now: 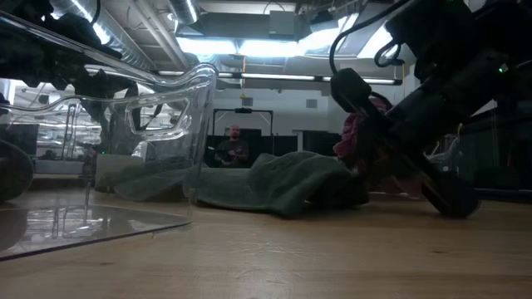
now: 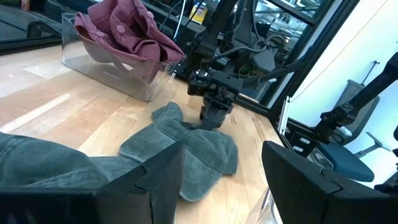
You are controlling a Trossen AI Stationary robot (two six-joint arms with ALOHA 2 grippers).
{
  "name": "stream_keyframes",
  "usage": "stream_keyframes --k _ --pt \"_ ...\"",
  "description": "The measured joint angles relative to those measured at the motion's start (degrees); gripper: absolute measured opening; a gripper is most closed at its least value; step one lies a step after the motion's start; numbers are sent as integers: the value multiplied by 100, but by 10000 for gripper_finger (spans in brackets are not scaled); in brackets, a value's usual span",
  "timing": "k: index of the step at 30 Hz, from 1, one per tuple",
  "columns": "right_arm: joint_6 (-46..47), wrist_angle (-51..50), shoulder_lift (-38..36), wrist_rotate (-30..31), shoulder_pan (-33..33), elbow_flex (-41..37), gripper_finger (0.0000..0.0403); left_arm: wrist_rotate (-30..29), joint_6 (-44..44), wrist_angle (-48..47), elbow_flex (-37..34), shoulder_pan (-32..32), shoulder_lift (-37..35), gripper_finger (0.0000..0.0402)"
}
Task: Pick & Place hat
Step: Put the top right black cap into the bottom transparent bin
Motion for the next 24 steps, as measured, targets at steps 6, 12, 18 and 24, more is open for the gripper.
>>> stream_keyframes --k 6,12,18,24 --pt "-482 -318 -324 387 -29 -16 17 0 1 0 0 0 0 210" --pt "-1201 -408 -817 685 -27 -9 7 0 2 0 0 2 0 210" --pt "-2201 -459 -1355 725 -100 -8 10 0 2 0 0 0 0 210" --pt "-3752 -432 -1999 81 -295 -4 6 0 2 0 0 2 0 210"
